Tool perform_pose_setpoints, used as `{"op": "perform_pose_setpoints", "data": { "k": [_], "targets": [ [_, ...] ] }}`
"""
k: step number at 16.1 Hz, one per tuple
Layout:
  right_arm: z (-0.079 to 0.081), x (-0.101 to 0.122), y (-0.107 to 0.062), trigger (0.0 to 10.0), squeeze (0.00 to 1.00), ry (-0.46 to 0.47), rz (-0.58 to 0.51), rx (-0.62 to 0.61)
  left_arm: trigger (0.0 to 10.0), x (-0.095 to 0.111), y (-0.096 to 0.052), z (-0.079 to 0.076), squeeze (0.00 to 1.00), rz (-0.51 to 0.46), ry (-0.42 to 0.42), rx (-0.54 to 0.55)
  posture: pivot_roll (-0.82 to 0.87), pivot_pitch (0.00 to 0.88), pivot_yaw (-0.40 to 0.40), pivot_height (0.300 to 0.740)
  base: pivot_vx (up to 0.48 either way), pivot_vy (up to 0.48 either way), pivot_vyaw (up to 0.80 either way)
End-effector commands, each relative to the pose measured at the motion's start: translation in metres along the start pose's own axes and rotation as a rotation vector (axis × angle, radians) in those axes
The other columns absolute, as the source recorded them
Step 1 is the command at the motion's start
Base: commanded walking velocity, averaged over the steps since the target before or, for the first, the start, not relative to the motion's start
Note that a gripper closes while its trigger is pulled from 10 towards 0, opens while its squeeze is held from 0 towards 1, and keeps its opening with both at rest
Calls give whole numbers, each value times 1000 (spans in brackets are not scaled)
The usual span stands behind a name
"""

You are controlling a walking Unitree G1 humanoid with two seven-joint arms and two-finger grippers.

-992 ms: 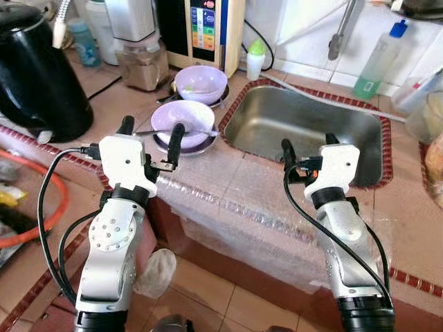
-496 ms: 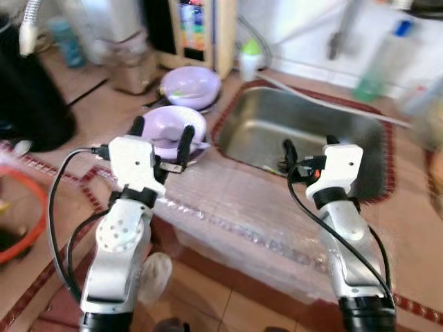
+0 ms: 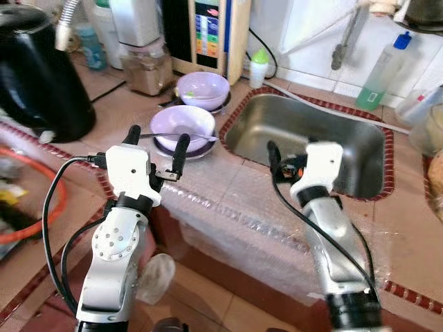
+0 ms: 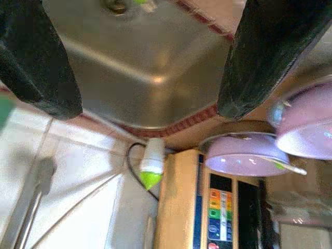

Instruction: Kitchen organization

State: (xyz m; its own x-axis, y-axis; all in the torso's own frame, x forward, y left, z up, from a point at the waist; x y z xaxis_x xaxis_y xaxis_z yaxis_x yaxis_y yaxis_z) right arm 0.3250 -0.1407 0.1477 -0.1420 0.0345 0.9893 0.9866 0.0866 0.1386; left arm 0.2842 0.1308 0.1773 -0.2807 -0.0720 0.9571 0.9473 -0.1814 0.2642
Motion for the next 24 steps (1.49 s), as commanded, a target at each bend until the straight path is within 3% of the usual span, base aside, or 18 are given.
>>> {"op": "perform_pose_setpoints", "data": {
  "k": [1,2,5,6,8,11,18,24],
  "targets": [
    [-4,-1,-2,10000,0,-2,-1,15,10000,2,-1,4,0,-2,7,4,15,0,20,740,0,0,0],
    [-1,1,-5,10000,0,49,-19,49,10000,2,-1,5,0,-3,20,-2,15,0,23,740,0,0,0],
    [0,-3,-5,10000,0,-5,-4,10,10000,6,4,3,0,-24,27,-22,9,0,32,740,0,0,0],
    [3,-7,-5,10000,0,45,13,10,10000,7,5,1,0,-29,22,-31,6,0,35,740,0,0,0],
    [6,-5,-6,10000,0,7,-12,11,10000,7,5,-1,0,-33,32,-43,5,0,37,740,120,0,0],
    [4,-10,-5,10000,0,48,25,2,10000,7,6,-1,0,-35,32,-47,6,0,35,740,249,0,0],
    [1,-9,-3,10000,0,27,7,1,10000,9,6,-4,0,-45,38,-51,11,0,28,740,250,0,0],
    [0,-10,-3,10000,0,25,4,-3,10000,7,3,-3,0,-33,39,-47,18,0,26,740,0,0,0]
  ]
}}
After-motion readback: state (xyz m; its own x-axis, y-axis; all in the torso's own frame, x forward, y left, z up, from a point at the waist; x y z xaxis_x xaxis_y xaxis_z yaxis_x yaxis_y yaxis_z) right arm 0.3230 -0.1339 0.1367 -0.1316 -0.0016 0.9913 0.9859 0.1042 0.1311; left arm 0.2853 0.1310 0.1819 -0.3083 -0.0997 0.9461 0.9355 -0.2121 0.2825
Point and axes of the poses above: a point about 5 cm out from each wrist's last joint towards the gripper, its own y axis pointing out of the wrist towards the gripper, its own x axis along the axis of the wrist's last joint, z = x × y, the point moved 3 cm from there along y, pointing out of the wrist towards the gripper, and after that the axes turned 4 degrees about y, right-handed, at the moved point
